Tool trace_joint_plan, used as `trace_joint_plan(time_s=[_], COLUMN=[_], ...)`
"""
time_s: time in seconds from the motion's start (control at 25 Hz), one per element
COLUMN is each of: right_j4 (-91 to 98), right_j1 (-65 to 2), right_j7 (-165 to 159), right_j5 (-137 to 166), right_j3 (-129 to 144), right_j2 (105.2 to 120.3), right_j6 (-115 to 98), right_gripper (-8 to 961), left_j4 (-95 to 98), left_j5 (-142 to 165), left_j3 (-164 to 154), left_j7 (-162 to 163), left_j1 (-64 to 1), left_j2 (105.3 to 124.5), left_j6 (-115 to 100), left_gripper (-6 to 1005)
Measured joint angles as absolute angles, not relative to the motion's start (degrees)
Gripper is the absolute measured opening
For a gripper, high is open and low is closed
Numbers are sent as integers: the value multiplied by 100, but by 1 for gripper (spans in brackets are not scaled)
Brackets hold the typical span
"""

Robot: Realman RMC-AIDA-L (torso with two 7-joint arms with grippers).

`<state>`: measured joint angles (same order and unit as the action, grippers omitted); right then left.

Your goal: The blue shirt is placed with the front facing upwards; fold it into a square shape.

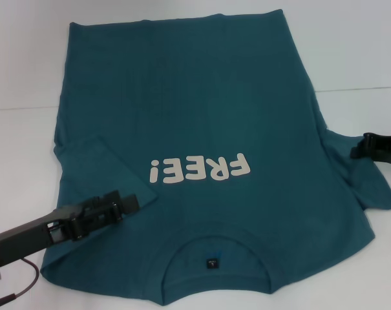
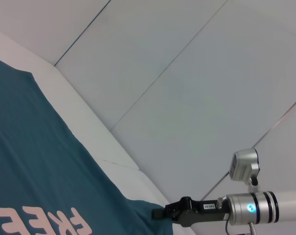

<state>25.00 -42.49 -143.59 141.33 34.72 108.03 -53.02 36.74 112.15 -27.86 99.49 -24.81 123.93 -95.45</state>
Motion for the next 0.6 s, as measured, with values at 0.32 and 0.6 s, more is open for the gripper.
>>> trace_joint_plan(time_s=[0.32, 0.6], right_j4=[3129, 3395], right_j1=[-4124, -4355], right_j7=[-14706, -14849], right_j5=[14300, 14382], right_j3=[3455, 3520], right_j2=[10554, 10488], right_j6=[-5832, -6400], right_gripper=[19, 20], left_j4=[3674, 3634], left_j5=[11156, 11148], left_j3=[-2786, -2745], left_j7=[9957, 9957], left_j1=[-2428, -2401], left_j2=[12393, 12392], left_j6=[-9560, -9542], left_gripper=[876, 876])
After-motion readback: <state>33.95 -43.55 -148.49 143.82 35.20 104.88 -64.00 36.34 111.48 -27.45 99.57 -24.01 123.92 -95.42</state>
